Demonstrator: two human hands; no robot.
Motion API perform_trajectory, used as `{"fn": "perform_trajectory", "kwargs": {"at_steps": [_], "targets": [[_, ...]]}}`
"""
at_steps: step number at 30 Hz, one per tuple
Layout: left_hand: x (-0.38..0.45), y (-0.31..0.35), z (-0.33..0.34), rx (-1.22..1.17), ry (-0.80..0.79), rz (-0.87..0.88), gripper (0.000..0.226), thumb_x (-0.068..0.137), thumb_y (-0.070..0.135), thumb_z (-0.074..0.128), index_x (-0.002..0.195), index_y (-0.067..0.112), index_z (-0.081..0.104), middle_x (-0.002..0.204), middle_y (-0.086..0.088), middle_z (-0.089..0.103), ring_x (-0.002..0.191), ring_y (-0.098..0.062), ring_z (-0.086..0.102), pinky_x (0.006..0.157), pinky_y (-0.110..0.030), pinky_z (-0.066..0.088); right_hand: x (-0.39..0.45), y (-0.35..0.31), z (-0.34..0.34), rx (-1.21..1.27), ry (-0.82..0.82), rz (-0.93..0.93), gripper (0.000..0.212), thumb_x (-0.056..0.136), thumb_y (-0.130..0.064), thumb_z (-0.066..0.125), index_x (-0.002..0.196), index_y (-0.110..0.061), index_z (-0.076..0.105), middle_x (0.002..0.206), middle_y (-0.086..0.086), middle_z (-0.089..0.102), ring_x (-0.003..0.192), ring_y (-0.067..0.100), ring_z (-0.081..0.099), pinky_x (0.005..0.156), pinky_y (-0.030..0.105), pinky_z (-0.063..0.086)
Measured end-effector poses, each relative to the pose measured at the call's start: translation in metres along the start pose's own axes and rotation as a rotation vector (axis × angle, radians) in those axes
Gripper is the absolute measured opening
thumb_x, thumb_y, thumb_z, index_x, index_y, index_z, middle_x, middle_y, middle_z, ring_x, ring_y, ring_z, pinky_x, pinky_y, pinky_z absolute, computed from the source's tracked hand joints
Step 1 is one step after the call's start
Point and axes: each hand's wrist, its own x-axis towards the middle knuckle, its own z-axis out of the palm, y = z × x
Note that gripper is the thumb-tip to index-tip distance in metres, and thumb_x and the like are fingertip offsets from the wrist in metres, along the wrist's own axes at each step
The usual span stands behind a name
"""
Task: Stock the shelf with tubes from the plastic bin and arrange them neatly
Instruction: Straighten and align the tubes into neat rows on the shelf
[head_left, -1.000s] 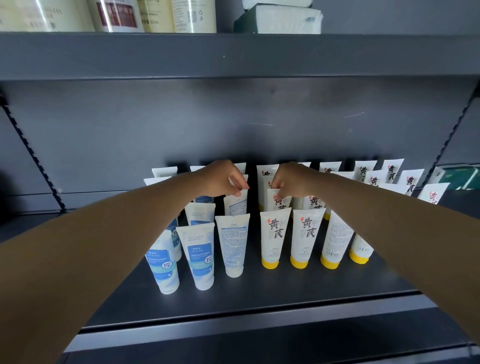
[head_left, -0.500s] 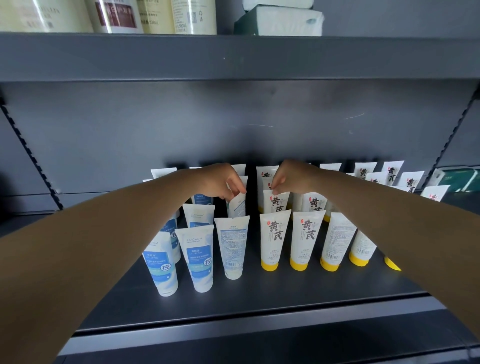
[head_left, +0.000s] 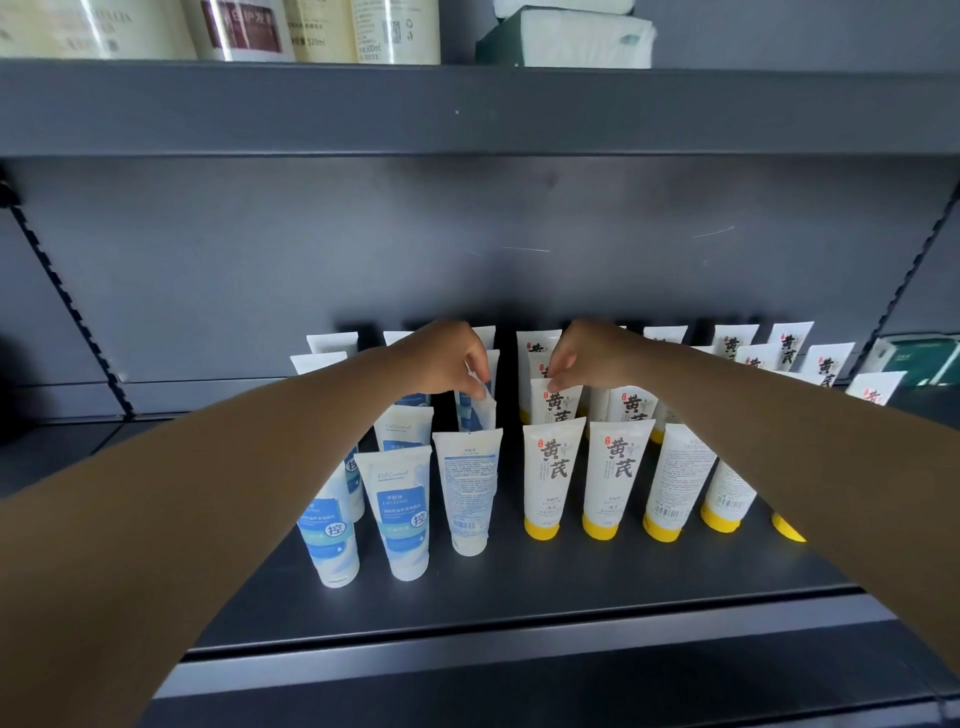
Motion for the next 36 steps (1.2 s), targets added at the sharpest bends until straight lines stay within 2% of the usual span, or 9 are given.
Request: {"fn": "perform_trajectory", "kwargs": {"at_steps": [4, 12, 17, 20, 24, 29, 32, 34, 36], "targets": [[0.004, -0.003, 0.008, 0.001, 0.063, -0.051, 0.015, 0.079, 0.022, 0.073, 0.087, 0.009, 0.071, 0.089, -0.001, 0.069, 0.081, -0.015, 0.061, 0.074, -0.024, 0.045, 0.001, 0.001, 0.002, 0.022, 0.013, 0.007, 0.027, 0.084, -0.026, 0.069, 0.102, -0.007, 0.073, 0.106, 0.005, 0.071, 0.086, 0.014, 0.061, 0.077, 0.024, 0.044], [0.003, -0.002, 0.011, 0.031, 0.007, -0.056, 0.017, 0.078, 0.020, 0.074, 0.091, 0.010, 0.070, 0.086, 0.001, 0.064, 0.080, -0.016, 0.058, 0.072, -0.024, 0.042, -0.001, 0.000, 0.002, 0.003, 0.006, -0.001, 0.030, 0.083, -0.024, 0.071, 0.107, -0.006, 0.071, 0.111, 0.005, 0.069, 0.089, 0.012, 0.058, 0.076, 0.022, 0.038], [0.003, -0.005, 0.018, 0.018, 0.041, -0.058, 0.017, 0.079, 0.020, 0.073, 0.090, 0.008, 0.071, 0.078, 0.002, 0.062, 0.074, -0.015, 0.056, 0.065, -0.022, 0.038, -0.003, 0.000, 0.006, -0.034, 0.013, -0.017, 0.027, 0.083, -0.024, 0.071, 0.103, -0.005, 0.073, 0.104, 0.006, 0.070, 0.092, 0.020, 0.062, 0.078, 0.026, 0.045], [0.003, -0.005, 0.019, 0.006, 0.044, -0.065, 0.019, 0.079, 0.021, 0.073, 0.092, 0.008, 0.071, 0.080, 0.001, 0.062, 0.075, -0.016, 0.057, 0.068, -0.023, 0.039, -0.003, 0.000, 0.006, -0.038, 0.012, -0.020, 0.027, 0.084, -0.025, 0.070, 0.101, -0.004, 0.073, 0.101, 0.006, 0.070, 0.091, 0.020, 0.063, 0.076, 0.025, 0.044], [0.003, -0.002, 0.017, -0.023, 0.049, -0.070, 0.019, 0.080, 0.020, 0.071, 0.094, 0.007, 0.072, 0.082, 0.001, 0.062, 0.076, -0.016, 0.056, 0.070, -0.024, 0.039, 0.001, 0.001, 0.006, -0.042, 0.001, -0.019, 0.027, 0.084, -0.025, 0.069, 0.099, -0.003, 0.073, 0.101, 0.011, 0.071, 0.092, 0.025, 0.065, 0.084, 0.032, 0.049], [0.003, -0.001, 0.018, -0.032, 0.057, -0.088, 0.021, 0.081, 0.019, 0.071, 0.097, 0.006, 0.072, 0.084, 0.001, 0.062, 0.077, -0.016, 0.056, 0.072, -0.024, 0.040, 0.003, 0.002, 0.006, -0.026, 0.015, -0.017, 0.027, 0.084, -0.021, 0.070, 0.105, -0.005, 0.072, 0.108, 0.007, 0.071, 0.086, 0.012, 0.061, 0.076, 0.024, 0.043], [0.003, -0.001, 0.020, -0.040, 0.069, -0.096, 0.022, 0.081, 0.018, 0.071, 0.099, 0.005, 0.072, 0.090, -0.001, 0.065, 0.078, -0.015, 0.057, 0.072, -0.023, 0.040, 0.004, 0.004, 0.004, -0.044, 0.009, -0.019, 0.028, 0.084, -0.022, 0.069, 0.105, -0.003, 0.072, 0.111, 0.009, 0.070, 0.086, 0.011, 0.061, 0.075, 0.022, 0.044], [0.003, -0.002, 0.021, -0.051, 0.075, -0.107, 0.023, 0.081, 0.018, 0.071, 0.100, 0.005, 0.071, 0.096, -0.004, 0.068, 0.079, -0.014, 0.056, 0.072, -0.023, 0.040, 0.004, 0.007, 0.001, -0.043, 0.016, -0.018, 0.027, 0.083, -0.021, 0.070, 0.105, -0.004, 0.072, 0.109, 0.007, 0.071, 0.082, 0.008, 0.057, 0.067, 0.016, 0.039], [0.004, -0.002, 0.021, -0.058, 0.077, -0.117, 0.024, 0.081, 0.018, 0.071, 0.100, 0.005, 0.071, 0.099, -0.006, 0.069, 0.078, -0.014, 0.056, 0.072, -0.024, 0.040, 0.004, 0.008, 0.001, -0.031, 0.019, -0.013, 0.027, 0.082, -0.020, 0.071, 0.105, -0.005, 0.072, 0.109, 0.006, 0.071, 0.082, 0.007, 0.055, 0.069, 0.017, 0.036]]}}
